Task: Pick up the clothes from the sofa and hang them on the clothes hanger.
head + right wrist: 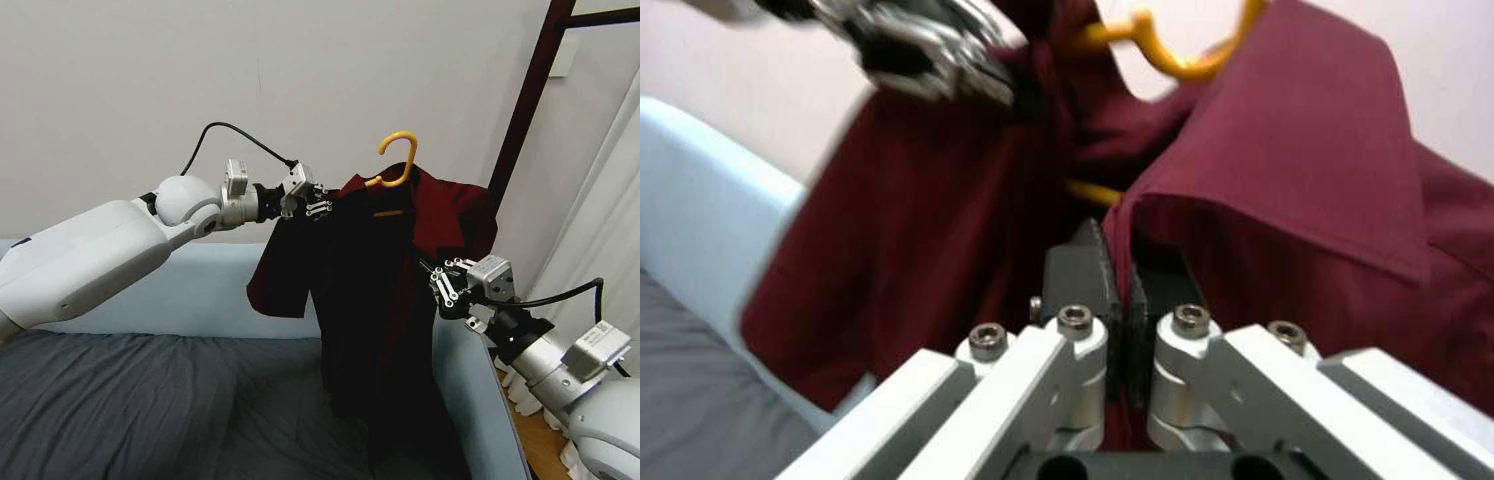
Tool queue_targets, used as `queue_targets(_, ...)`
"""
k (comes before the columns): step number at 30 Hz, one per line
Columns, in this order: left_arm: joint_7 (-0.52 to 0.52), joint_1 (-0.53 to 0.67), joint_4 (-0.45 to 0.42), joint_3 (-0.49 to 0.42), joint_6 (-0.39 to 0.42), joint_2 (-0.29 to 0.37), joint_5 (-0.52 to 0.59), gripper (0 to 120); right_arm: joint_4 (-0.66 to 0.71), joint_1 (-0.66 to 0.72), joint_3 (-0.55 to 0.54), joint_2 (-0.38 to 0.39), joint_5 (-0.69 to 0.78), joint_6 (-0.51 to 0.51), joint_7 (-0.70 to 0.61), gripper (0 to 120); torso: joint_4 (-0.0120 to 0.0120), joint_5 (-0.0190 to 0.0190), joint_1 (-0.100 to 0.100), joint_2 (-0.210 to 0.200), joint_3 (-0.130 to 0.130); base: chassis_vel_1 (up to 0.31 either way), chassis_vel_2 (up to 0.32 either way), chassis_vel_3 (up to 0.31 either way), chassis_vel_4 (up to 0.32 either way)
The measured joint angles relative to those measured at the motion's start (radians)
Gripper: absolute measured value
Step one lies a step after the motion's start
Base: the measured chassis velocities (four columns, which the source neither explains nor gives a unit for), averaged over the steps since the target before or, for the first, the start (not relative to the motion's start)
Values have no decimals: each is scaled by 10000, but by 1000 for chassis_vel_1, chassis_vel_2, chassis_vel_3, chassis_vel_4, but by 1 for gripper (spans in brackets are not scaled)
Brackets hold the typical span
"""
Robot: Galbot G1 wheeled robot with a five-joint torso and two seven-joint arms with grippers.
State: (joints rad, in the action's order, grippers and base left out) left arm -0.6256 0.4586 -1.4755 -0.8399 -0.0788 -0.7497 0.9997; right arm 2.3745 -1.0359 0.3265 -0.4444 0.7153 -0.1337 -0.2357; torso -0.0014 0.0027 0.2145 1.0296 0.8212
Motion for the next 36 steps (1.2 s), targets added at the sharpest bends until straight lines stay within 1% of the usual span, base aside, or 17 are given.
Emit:
queue_targets(5, -301, 25, -38, -68, -123, 204, 28, 7, -168, -39, -17, -55, -3, -26, 248, 0, 0, -1, 0, 0, 0, 0, 0, 0, 0)
queue_targets(7, -325, 27, -29, -92, -174, 239, 23, 7, -99, -125, -12, -52, 61, -41, 417, 7, 3, -2, -1, 0, 0, 0, 0, 0, 0)
queue_targets(8, -325, 27, -29, -92, -174, 239, 23, 7, -99, -125, -12, -52, 61, -41, 417, 7, 3, -2, -1, 0, 0, 0, 0, 0, 0)
queue_targets(11, -292, 28, 77, -92, -216, 196, -4, 7, -55, -486, -23, -80, -131, -146, 635, 22, 0, -3, 0, 0, 0, 0, 0, 0, 0)
queue_targets(12, -292, 34, 98, -92, -221, 178, -7, 7, -89, -661, -26, -132, -250, -154, 702, 25, 0, -3, -1, 0, 0, 0, 0, 0, 0)
queue_targets(13, -292, 34, 98, -92, -221, 178, -7, 7, -89, -661, -26, -132, -250, -154, 702, 25, 0, -3, -1, 0, 0, 0, 0, 0, 0)
queue_targets(17, -332, 41, 258, -91, -320, 154, -66, 7, -127, -1719, 48, -348, -879, -148, 952, 41, -1, 1, 0, -1, 0, 0, 0, 0, 0)
queue_targets(18, -332, 41, 258, -91, -320, 154, -66, 7, -127, -1719, 48, -348, -879, -148, 952, 41, -1, 1, 0, -1, 0, 0, 0, 0, 0)
queue_targets(21, -451, -12, 306, -62, -410, 349, -104, 7, 121, -2243, 187, -441, -965, -75, 1004, 54, -5, -1, -1, 0, 0, 0, 0, 0, 0)
queue_targets(23, -593, -37, 344, -56, -471, 545, -103, 7, 306, -2367, 405, -495, -864, -57, 1064, 65, 3, -3, -1, 0, 0, 0, 0, 0, 0)
queue_targets(24, -593, -37, 344, -56, -471, 545, -103, 7, 306, -2367, 405, -495, -864, -57, 1064, 65, 3, -3, -1, 0, 0, 0, 0, 0, 0)
queue_targets(27, -855, -105, 454, -11, -762, 817, -152, 7, 428, -2254, 704, -527, -314, 3, 1061, 77, -2, -3, -1, 0, -1, 0, 0, 0, 0)
queue_targets(30, -1039, -181, 497, 32, -989, 1102, -177, 7, 421, -2061, 942, -308, 432, 102, 1070, 90, 4, -3, 0, 0, 0, 0, 0, 0, 0)
queue_targets(31, -1039, -181, 497, 32, -989, 1102, -177, 7, 421, -2061, 942, -308, 432, 102, 1070, 90, 4, -3, 0, 0, 0, 0, 0, 0, 0)
queue_targets(34, -1386, -244, 545, 81, -1166, 1231, -245, 7, 328, -1953, 1509, -6, 1360, 11, 1307, 98, 3, -2, 0, 0, -1, 0, 0, 0, 0)
queue_targets(35, -1576, -267, 558, 104, -1237, 1254, -274, 7, 292, -1893, 1728, 102, 1743, -118, 1476, 100, 1, -1, -1, 0, -1, 0, 0, 0, 0)
queue_targets(36, -1576, -267, 558, 104, -1237, 1254, -274, 7, 292, -1893, 1728, 102, 1743, -118, 1476, 100, 1, -1, -1, 0, -1, 0, 0, 0, 0)
